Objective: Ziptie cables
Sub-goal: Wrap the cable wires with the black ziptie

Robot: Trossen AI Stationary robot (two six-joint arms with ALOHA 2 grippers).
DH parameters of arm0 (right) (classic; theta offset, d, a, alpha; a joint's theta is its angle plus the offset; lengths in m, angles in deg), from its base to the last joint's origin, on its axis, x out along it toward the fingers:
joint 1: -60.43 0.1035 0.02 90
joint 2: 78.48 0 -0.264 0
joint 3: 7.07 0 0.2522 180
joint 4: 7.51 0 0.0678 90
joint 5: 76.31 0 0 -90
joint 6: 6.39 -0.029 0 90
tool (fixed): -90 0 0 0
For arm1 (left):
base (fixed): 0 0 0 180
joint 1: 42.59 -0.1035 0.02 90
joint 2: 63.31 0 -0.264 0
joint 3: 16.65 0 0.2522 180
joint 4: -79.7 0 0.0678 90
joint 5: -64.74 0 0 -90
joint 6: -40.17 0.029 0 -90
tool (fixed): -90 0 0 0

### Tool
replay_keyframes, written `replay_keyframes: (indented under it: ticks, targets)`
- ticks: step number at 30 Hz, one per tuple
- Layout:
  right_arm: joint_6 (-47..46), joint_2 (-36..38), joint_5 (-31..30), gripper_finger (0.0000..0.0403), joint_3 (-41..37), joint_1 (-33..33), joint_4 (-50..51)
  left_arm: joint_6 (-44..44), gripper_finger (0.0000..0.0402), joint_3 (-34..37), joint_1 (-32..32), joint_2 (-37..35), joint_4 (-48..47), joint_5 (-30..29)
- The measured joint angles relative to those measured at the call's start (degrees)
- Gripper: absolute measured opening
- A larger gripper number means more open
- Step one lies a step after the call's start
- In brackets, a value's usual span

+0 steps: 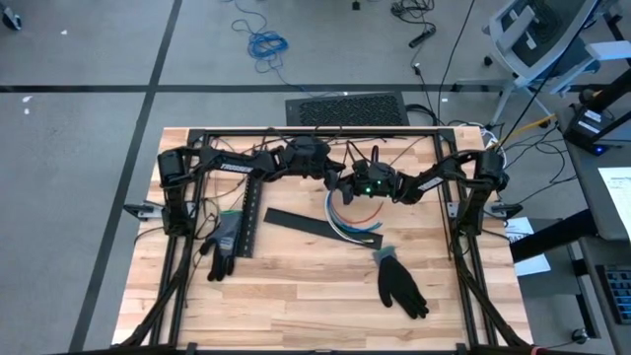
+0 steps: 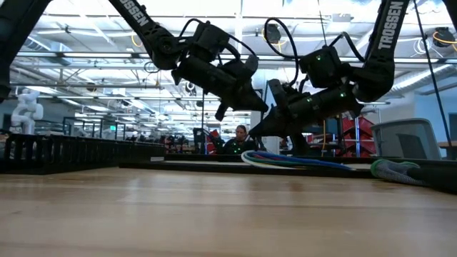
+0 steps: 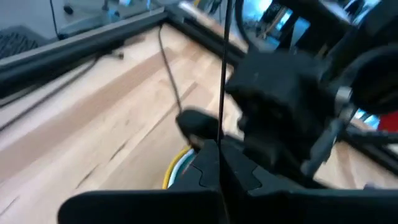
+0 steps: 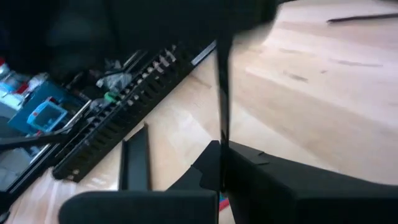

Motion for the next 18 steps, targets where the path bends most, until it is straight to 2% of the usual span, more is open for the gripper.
replay_keyframes:
  ticks: [7, 18]
  targets:
    - [0.16, -0.04, 1.18, 0.0000, -0.04, 0.46, 0.83, -1.34, 0.0001, -0.04, -1.01, -0.23, 3.71, -0.28]
    - [0.42, 0.05, 0.45, 0.0000, 0.10, 0.45, -0.16, -1.08, 0.0000, -0.26, -4.27, -6.37, 3.51, -1.52]
